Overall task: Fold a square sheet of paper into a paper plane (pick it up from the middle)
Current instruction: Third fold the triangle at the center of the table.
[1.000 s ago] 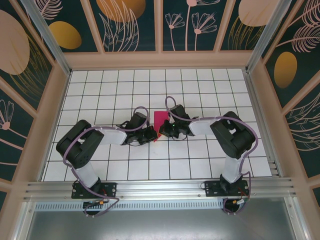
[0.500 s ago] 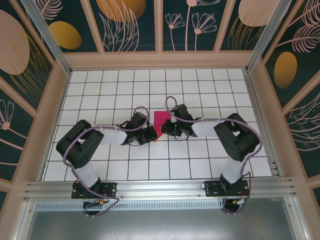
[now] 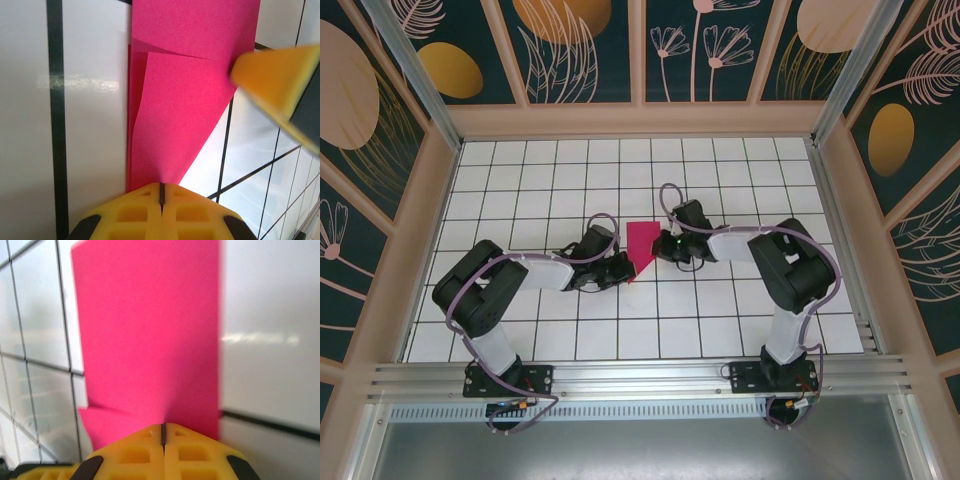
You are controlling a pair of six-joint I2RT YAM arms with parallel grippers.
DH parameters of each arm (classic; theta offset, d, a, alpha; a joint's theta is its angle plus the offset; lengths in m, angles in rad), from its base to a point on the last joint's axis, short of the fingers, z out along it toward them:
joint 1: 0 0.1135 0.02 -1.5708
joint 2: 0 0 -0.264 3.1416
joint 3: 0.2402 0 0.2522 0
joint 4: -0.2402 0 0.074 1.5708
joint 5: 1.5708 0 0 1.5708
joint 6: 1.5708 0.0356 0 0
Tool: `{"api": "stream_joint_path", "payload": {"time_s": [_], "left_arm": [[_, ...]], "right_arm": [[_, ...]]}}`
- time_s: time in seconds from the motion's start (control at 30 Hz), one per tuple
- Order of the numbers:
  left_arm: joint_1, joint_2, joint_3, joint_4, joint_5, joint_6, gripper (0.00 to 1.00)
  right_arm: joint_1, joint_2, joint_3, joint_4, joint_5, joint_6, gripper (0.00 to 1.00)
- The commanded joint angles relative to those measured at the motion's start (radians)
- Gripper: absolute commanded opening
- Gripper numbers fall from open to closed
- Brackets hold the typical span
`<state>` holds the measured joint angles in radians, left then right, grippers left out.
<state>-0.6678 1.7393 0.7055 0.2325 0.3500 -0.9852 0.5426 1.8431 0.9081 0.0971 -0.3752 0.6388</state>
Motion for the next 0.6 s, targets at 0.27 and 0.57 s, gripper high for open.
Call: {"api": "stream_joint_path", "payload": {"time_s": [0.27,0.57], "left_arm": [[0.003,0.037,-0.034,-0.139,-0.079,0.013,0.0],[0.003,0.037,-0.028,-0.14,-0.075,0.013,0.0]], "right_arm": [[0.068,-0.127,-0.03,0.006,0.003,-0.007,0.03],[0.136,-0.032,-0.023,0.055,-0.08,0.034,0.01]]}}
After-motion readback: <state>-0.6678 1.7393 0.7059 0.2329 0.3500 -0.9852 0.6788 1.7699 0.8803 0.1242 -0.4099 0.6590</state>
